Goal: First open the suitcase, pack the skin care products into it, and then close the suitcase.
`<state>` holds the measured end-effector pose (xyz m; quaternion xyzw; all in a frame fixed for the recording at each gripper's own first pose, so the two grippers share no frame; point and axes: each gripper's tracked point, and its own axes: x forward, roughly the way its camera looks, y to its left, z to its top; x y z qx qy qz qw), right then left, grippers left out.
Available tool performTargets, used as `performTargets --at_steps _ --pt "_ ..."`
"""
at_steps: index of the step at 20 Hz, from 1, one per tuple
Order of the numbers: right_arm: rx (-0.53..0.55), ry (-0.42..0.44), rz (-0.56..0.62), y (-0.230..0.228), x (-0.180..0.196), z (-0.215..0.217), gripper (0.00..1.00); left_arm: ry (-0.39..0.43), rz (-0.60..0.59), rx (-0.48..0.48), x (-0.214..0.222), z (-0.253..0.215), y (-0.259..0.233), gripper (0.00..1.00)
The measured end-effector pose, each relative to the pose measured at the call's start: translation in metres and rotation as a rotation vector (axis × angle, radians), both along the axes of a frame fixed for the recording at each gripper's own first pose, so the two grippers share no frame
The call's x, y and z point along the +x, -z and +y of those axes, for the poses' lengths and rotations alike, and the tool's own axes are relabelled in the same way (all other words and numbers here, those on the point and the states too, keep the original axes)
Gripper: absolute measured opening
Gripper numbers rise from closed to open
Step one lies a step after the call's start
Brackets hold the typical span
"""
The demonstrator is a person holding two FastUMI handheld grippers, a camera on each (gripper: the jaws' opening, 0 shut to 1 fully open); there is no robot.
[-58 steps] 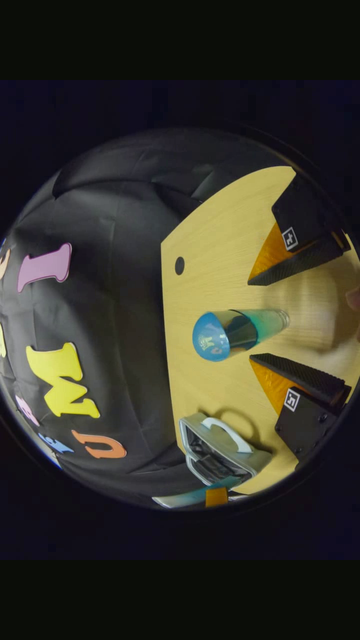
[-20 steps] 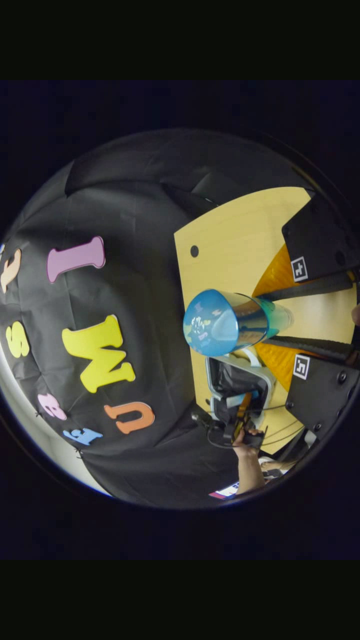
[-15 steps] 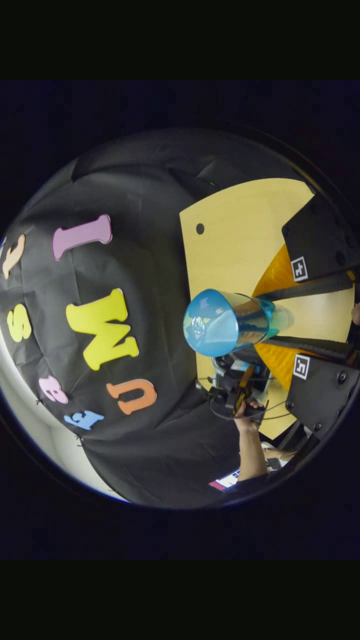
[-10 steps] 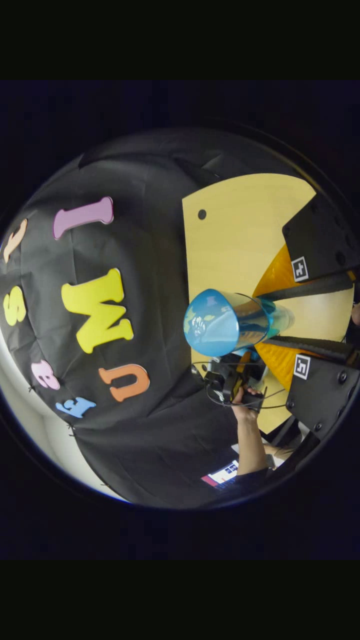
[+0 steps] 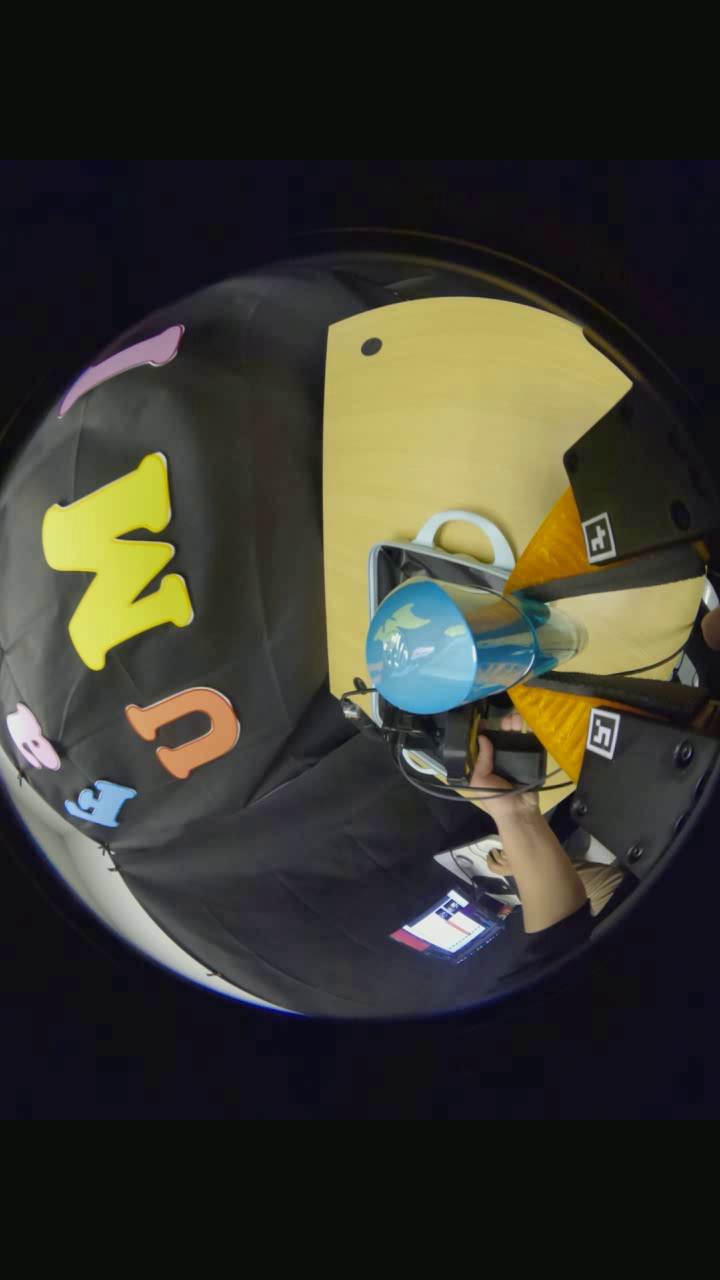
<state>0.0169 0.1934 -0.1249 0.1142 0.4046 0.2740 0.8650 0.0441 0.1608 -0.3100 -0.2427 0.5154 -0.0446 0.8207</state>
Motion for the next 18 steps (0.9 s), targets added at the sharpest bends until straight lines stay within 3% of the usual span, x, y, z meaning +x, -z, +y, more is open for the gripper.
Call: performTargets --at_steps 2,4,5,6,7,10,14,18 --pt "-0.015 -0.022 0.023 0.011 0.011 0.014 0.36 0.005 -0.033 0.034 -0.002 0.003 -0.009 0.78" --pt "-0.016 -0.038 0.058 0.021 0.019 0.027 0.36 -0.004 -0.096 0.066 -0.008 0.012 -0.023 0.87" --pt "-0.019 -0.042 0.078 0.027 0.026 0.032 0.36 -0.021 -0.133 0.064 -0.013 0.016 -0.034 0.88" --pt "-0.027 -0.040 0.101 0.035 0.033 0.037 0.36 -0.047 -0.176 0.050 -0.020 0.020 -0.046 0.77" --pt "-0.035 -0.040 0.119 0.043 0.041 0.043 0.36 -0.079 -0.222 0.034 -0.028 0.026 -0.056 0.89" --pt "-0.090 -0.058 0.150 0.077 0.068 0.067 0.33 -0.154 -0.350 0.016 -0.066 0.042 -0.090 0.90" --pt "-0.151 -0.075 0.223 0.135 0.092 0.095 0.36 -0.135 -0.492 0.102 -0.120 0.046 -0.125 0.91" --pt "-0.226 -0.071 0.346 0.191 0.100 0.109 0.36 -0.107 -0.560 0.119 -0.160 0.034 -0.145 0.92"
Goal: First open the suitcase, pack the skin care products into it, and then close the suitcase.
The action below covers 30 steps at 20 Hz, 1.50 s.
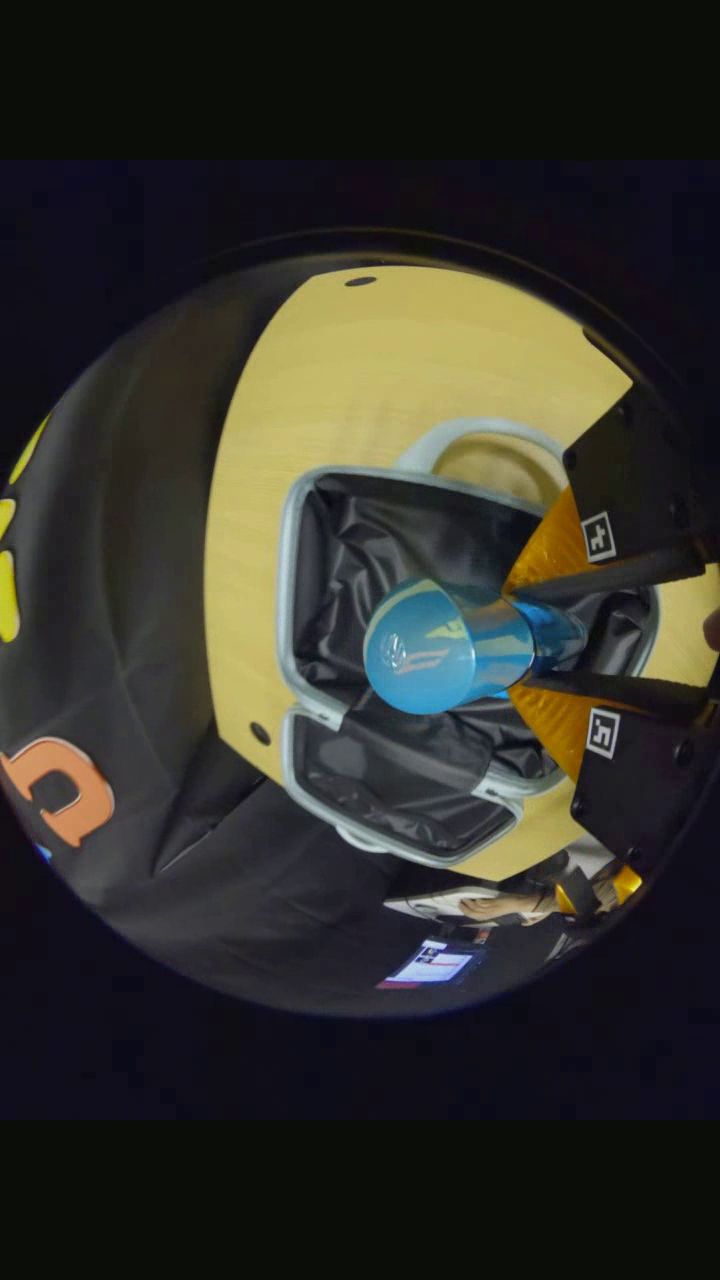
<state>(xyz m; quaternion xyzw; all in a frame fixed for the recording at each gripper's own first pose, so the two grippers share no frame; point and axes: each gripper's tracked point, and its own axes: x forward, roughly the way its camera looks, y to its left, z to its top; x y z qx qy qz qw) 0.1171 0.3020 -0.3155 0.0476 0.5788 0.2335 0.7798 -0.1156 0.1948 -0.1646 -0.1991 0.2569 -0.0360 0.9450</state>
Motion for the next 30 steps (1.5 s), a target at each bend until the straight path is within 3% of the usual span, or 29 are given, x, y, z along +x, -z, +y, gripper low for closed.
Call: performTargets --at_steps 3,10,14,21,22,27,29,30 --pt "-0.045 0.020 0.056 0.025 0.004 0.001 0.33 -0.032 -0.008 0.000 -0.016 0.008 -0.003 0.92" --pt "-0.113 0.089 0.105 0.056 0.020 0.005 0.36 -0.119 0.006 -0.020 -0.032 0.035 -0.009 0.92" --pt "-0.165 0.118 0.094 0.067 0.026 -0.001 0.33 -0.115 -0.008 -0.003 -0.030 0.037 -0.016 0.92" --pt "-0.159 0.138 0.073 0.066 0.028 0.001 0.42 -0.103 -0.004 -0.012 -0.023 0.032 -0.020 0.92" --pt "-0.154 0.140 0.070 0.062 0.027 0.001 0.39 -0.103 -0.005 -0.009 -0.022 0.032 -0.021 0.92" --pt "-0.049 0.132 -0.035 0.003 0.016 -0.008 0.46 -0.114 -0.007 -0.013 -0.016 0.044 -0.016 0.94" --pt "0.029 0.148 -0.123 -0.035 0.007 -0.019 0.63 -0.128 -0.009 -0.023 -0.010 0.057 -0.011 0.95" --pt "0.063 0.163 -0.176 -0.056 0.002 -0.029 0.63 -0.138 -0.016 -0.029 -0.005 0.065 -0.009 0.95"
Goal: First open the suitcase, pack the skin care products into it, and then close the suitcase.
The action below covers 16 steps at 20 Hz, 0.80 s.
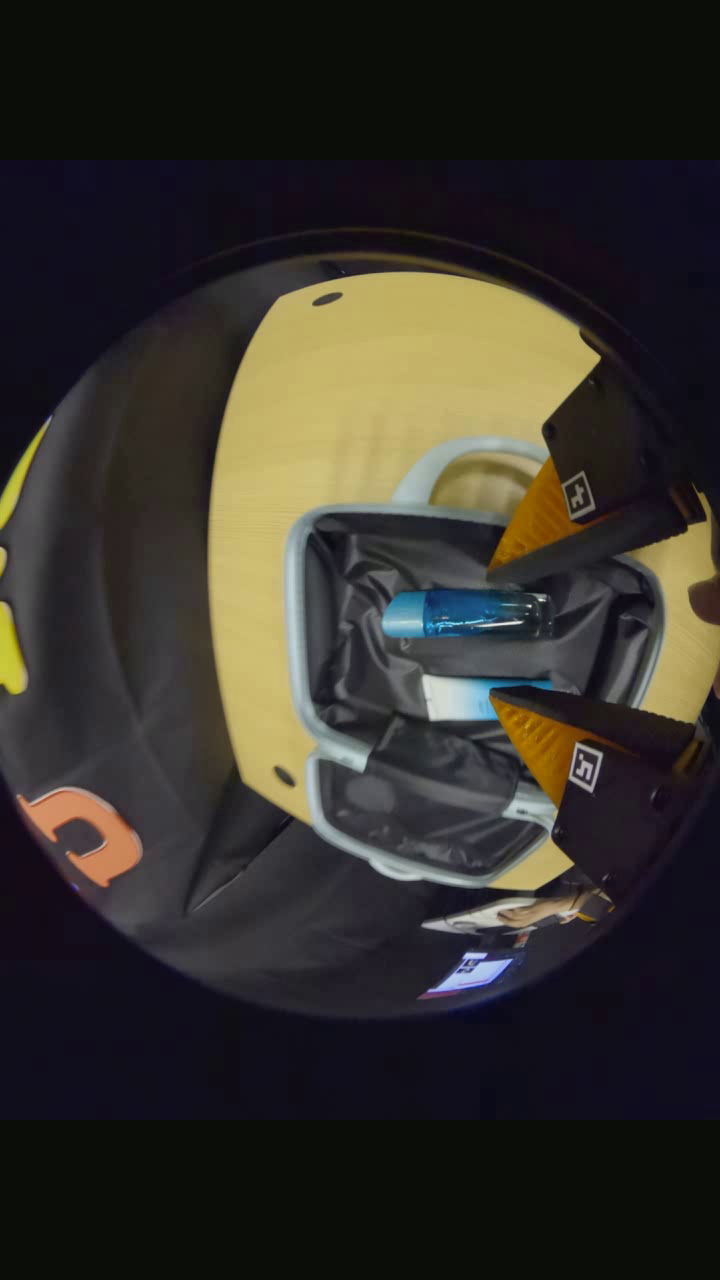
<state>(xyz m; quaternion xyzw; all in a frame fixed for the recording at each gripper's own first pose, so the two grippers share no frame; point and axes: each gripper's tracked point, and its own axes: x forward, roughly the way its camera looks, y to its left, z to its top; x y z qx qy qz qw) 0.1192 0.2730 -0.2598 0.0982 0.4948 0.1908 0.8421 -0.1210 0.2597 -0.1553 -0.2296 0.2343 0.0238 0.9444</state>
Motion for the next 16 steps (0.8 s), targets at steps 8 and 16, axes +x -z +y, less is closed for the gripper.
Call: performTargets --at_steps 8,16 --pt "-0.017 0.156 -0.611 -0.143 -0.075 -0.144 0.68 -0.148 -0.025 0.122 0.064 0.142 0.033 0.95" --pt "-0.291 0.246 -1.104 -0.251 -0.169 -0.226 0.80 -0.207 0.132 0.068 0.138 0.262 0.107 0.95"
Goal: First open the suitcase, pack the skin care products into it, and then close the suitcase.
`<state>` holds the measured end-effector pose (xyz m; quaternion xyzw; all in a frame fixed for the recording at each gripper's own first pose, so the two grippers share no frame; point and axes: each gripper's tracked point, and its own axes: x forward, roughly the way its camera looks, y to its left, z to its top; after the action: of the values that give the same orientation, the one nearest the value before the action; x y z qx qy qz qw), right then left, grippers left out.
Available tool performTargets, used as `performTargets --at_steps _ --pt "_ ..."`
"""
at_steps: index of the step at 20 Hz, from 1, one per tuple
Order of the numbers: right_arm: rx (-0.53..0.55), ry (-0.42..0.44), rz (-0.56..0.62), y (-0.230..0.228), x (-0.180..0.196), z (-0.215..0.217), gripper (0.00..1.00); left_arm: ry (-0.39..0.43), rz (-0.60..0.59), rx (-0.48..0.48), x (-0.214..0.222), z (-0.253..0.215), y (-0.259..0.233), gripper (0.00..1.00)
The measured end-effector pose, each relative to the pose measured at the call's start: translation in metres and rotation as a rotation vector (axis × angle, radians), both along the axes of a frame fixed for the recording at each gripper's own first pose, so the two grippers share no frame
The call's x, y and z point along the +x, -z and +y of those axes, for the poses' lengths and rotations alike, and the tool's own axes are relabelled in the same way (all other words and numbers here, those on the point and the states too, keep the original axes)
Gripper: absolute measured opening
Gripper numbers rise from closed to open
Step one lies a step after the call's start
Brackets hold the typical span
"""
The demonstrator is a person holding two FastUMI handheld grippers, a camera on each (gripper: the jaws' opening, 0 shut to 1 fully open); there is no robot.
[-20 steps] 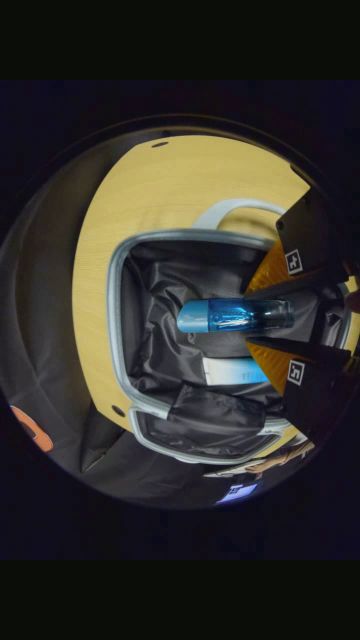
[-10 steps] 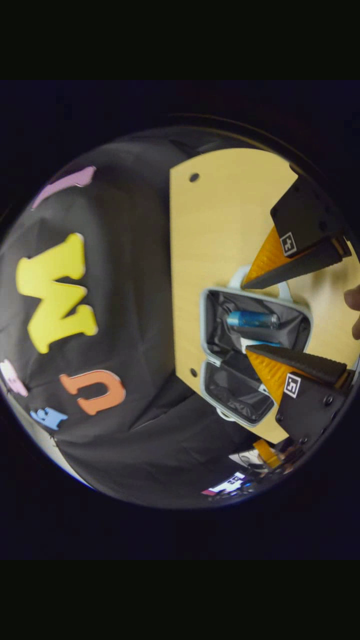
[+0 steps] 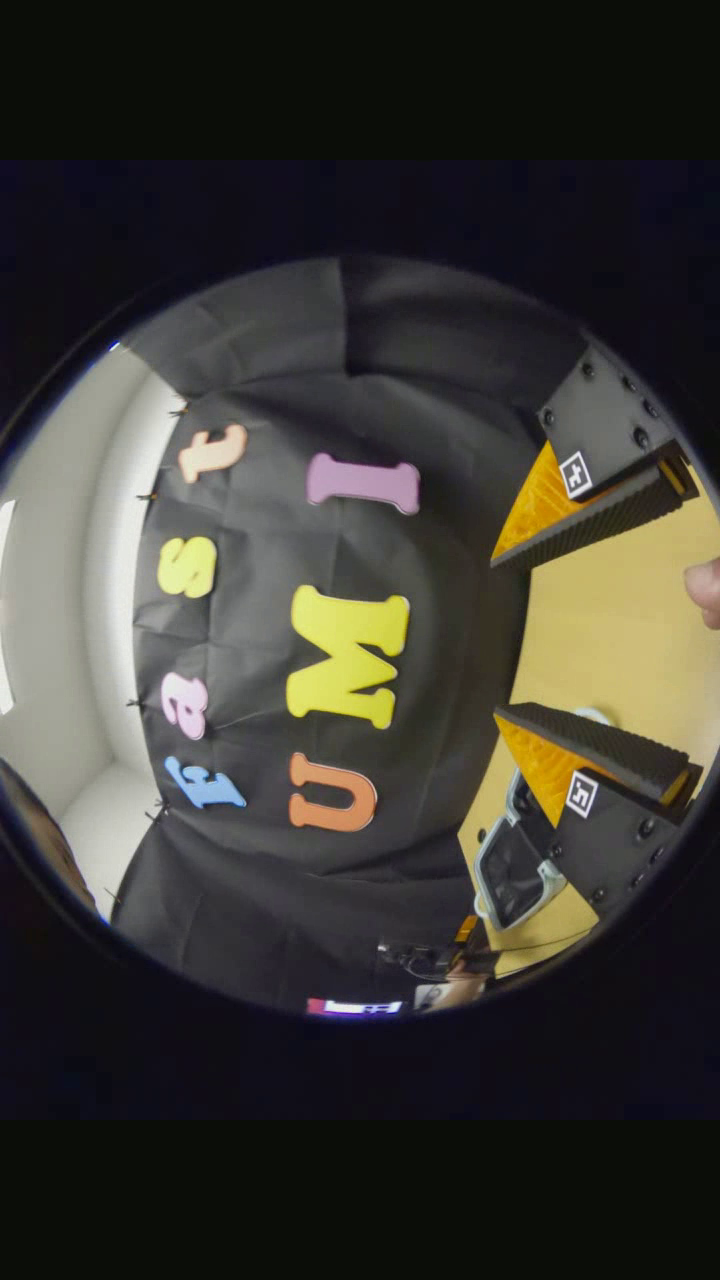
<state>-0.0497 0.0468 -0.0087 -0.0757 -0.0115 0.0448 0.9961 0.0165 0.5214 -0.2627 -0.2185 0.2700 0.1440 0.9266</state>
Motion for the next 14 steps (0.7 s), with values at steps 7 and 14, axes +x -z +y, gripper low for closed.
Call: performTargets --at_steps 7,14 --pt "-0.049 0.048 0.065 -0.002 -0.011 0.009 0.82 0.073 0.153 -0.005 0.039 0.019 0.051 0.83" --pt "0.006 0.086 0.181 0.027 0.000 0.005 0.82 0.039 0.199 0.025 0.056 0.014 0.061 0.20"
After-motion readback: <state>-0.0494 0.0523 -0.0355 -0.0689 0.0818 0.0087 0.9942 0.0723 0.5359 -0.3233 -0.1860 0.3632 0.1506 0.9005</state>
